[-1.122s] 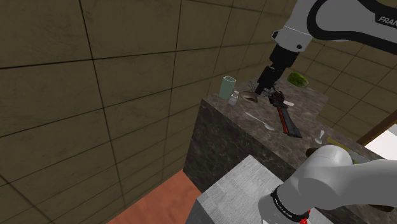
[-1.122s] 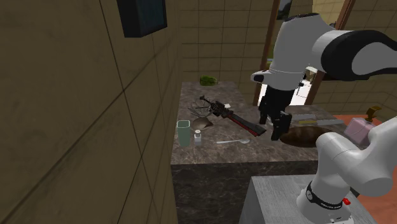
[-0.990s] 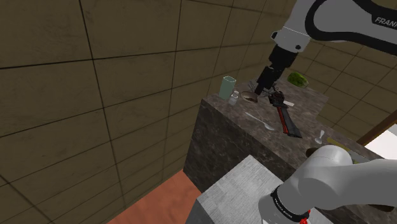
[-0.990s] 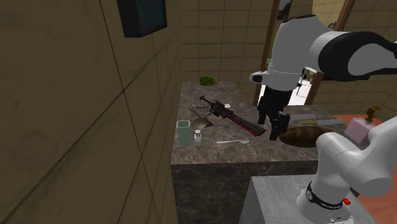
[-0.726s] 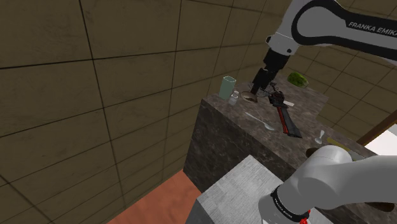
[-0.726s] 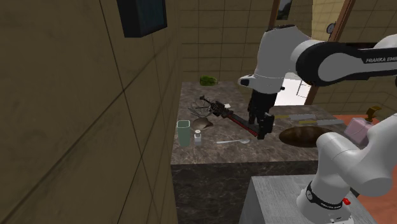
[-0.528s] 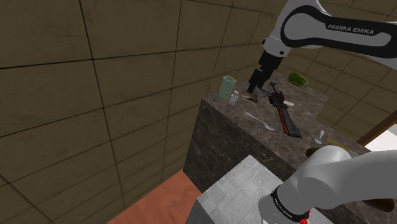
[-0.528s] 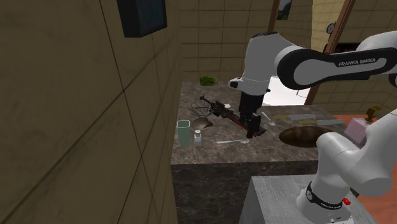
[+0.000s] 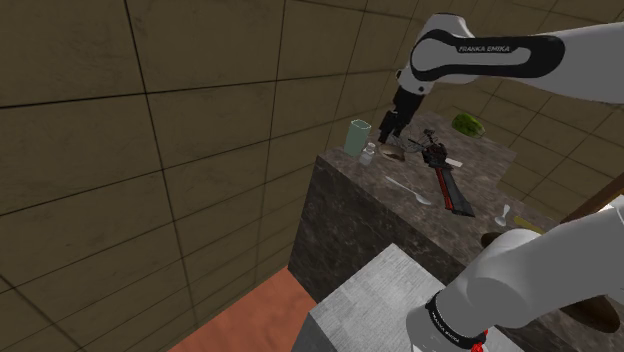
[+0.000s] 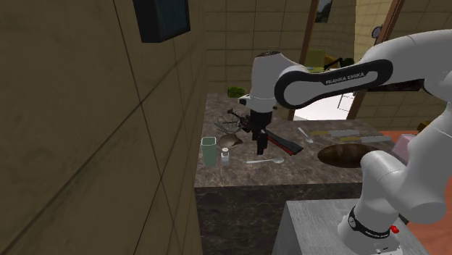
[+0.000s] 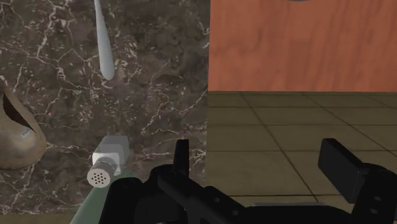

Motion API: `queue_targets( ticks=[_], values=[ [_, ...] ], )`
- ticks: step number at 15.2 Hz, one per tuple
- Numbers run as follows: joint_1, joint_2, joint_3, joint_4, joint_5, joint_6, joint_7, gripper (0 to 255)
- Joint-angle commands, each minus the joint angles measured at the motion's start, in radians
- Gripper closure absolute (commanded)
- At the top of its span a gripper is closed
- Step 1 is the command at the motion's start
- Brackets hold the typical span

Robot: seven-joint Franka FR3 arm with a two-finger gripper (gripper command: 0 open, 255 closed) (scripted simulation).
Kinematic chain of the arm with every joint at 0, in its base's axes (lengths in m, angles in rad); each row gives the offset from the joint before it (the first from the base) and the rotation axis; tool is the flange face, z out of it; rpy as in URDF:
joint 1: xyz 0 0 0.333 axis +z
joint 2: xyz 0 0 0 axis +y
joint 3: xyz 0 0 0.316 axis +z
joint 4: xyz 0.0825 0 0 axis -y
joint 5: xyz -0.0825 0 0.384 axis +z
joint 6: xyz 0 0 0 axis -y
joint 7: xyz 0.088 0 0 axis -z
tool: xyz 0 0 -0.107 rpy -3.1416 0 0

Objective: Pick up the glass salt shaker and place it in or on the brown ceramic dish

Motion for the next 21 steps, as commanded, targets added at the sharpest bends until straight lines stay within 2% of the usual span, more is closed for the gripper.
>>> queue_targets(
  ticks=[1, 9, 17, 21],
  values=[
    [-0.004, 0.067, -0.026, 0.032, 0.006, 0.033, -0.035, 0],
    [-0.033, 0.371, -0.104, 0.229, 0.091, 0.117, -0.180, 0],
    [-0.114, 0.683, -0.120, 0.503, 0.208, 0.122, -0.305, 0],
    [-0.117, 0.701, -0.115, 0.472, 0.217, 0.170, -0.311, 0]
  ],
)
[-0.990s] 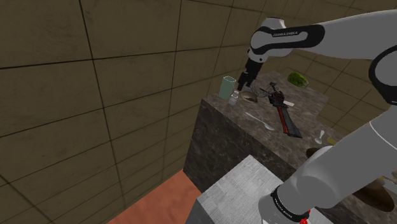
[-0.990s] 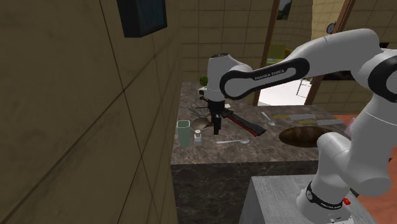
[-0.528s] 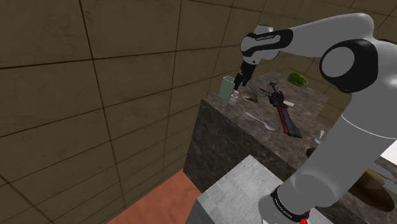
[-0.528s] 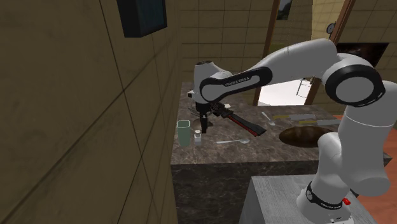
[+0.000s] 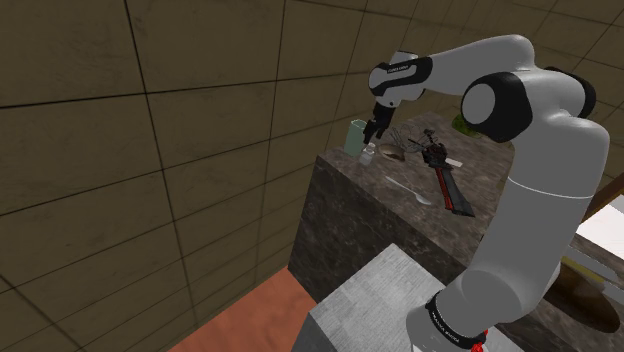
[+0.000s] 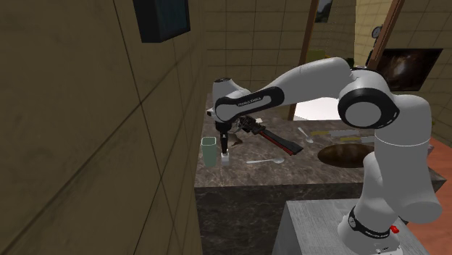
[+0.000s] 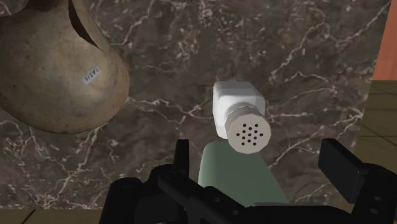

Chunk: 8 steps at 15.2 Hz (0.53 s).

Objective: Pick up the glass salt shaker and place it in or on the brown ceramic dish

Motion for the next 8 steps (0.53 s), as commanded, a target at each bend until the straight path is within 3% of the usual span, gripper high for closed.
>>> queue_targets(
  ticks=[1, 8],
  values=[
    [-0.001, 0.009, 0.002, -0.015, 0.005, 0.024, -0.004, 0],
    [-0.003, 0.022, 0.005, -0.032, 0.012, 0.053, -0.008, 0]
  ],
)
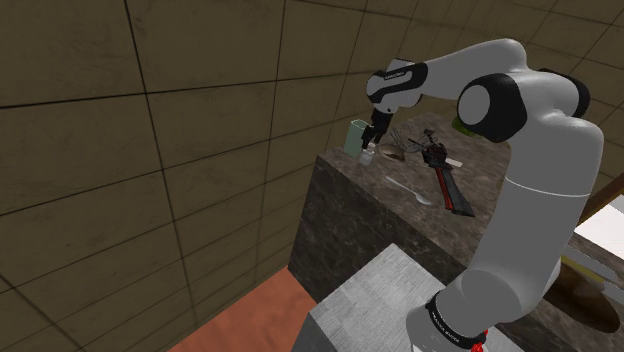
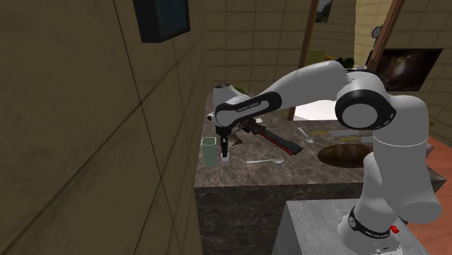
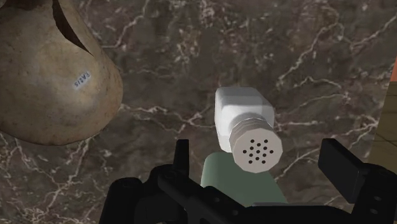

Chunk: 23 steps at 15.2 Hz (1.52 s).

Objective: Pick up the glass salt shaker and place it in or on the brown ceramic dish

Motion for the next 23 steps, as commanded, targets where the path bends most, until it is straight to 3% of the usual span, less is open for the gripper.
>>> queue_targets(
  ticks=[1, 3, 4, 13, 23],
  values=[
    [0.000, 0.000, 0.000, 0.000, 0.000, 0.000, 0.000, 0],
    [0.000, 0.000, 0.000, 0.000, 0.000, 0.000, 0.000, 0],
    [0.000, 0.000, 0.000, 0.000, 0.000, 0.000, 0.000, 255],
    [0.000, 0.000, 0.000, 0.000, 0.000, 0.000, 0.000, 255],
    [0.005, -0.047, -0.010, 0.073, -0.024, -0.116, 0.015, 255]
  ],
)
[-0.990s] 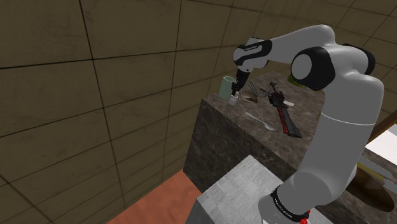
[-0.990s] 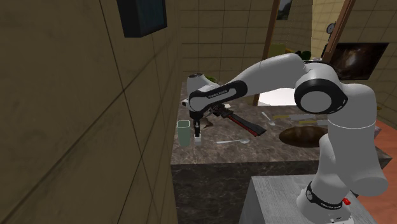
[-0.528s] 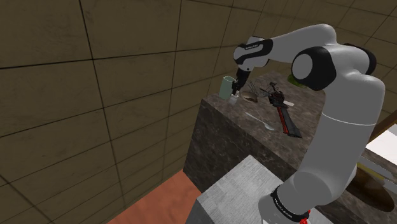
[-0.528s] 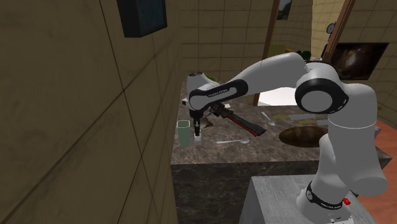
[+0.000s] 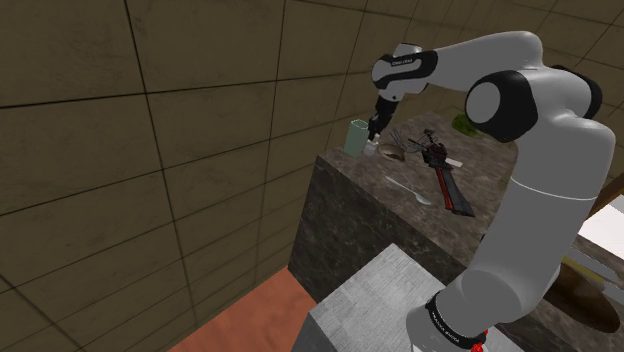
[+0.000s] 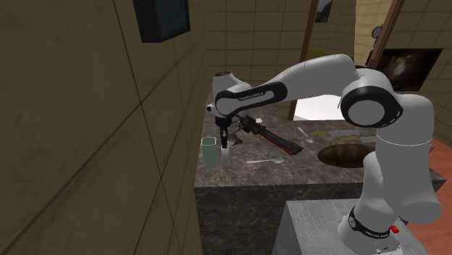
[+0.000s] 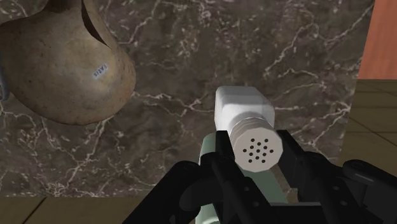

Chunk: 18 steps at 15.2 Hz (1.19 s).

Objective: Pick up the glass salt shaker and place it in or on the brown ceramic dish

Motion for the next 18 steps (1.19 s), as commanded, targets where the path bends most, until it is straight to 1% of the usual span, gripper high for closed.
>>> queue_targets(
  ticks=[1, 13, 14, 18],
  values=[
    [0.000, -0.007, -0.002, 0.016, -0.004, -0.023, 0.002, 255],
    [-0.002, -0.034, -0.008, 0.142, -0.019, -0.173, 0.013, 255],
    [-0.002, -0.034, -0.008, 0.142, -0.019, -0.173, 0.013, 255],
    [-0.080, 0.041, -0.030, 0.274, 0.015, -0.239, -0.075, 255]
  ],
)
